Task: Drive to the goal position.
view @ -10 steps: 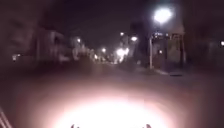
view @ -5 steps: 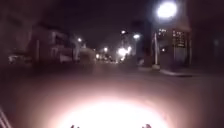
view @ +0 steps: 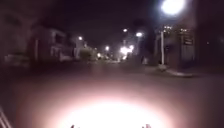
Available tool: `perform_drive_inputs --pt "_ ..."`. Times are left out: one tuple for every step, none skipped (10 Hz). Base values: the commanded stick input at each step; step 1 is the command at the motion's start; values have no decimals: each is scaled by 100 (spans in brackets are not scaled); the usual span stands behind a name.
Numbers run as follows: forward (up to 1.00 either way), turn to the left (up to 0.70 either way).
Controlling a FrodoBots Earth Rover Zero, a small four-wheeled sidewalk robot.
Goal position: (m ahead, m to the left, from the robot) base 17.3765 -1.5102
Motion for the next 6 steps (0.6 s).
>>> perform_drive_inputs --pt "100 0" --pt "100 0" --pt "100 0" --pt "100 0" --pt "100 -13" --pt "100 -34"
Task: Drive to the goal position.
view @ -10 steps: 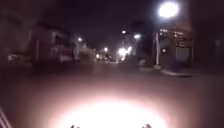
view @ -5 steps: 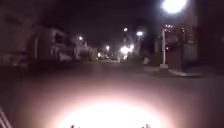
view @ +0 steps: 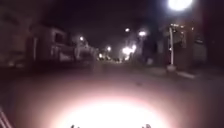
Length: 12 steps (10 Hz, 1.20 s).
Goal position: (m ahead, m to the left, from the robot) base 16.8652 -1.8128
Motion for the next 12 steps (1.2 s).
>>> perform_drive_inputs --pt "100 -13" --pt "100 -13" --pt "100 -36" --pt "100 -19" --pt "100 -2" --pt "100 0" --pt "100 0" --pt "100 0" --pt "100 0" --pt "100 0" --pt "100 0" --pt "100 0"
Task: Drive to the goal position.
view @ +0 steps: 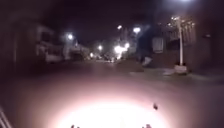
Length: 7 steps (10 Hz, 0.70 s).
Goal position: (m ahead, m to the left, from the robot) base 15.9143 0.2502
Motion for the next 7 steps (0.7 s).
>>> perform_drive_inputs --pt "100 0" --pt "100 0" --pt "100 0" --pt "100 0" --pt "100 0" --pt "100 0" --pt "100 0"
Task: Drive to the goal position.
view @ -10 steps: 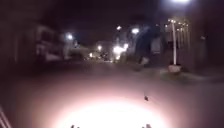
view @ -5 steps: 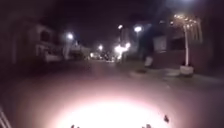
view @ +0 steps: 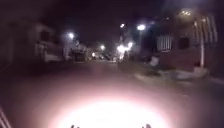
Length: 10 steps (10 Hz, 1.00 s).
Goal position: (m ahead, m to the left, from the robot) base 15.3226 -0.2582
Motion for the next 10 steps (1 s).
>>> perform_drive_inputs --pt "100 0" --pt "100 0" --pt "100 0" --pt "100 0" --pt "100 0" --pt "100 0" --pt "100 -14" --pt "100 -32" --pt "100 -23" --pt "100 -6"
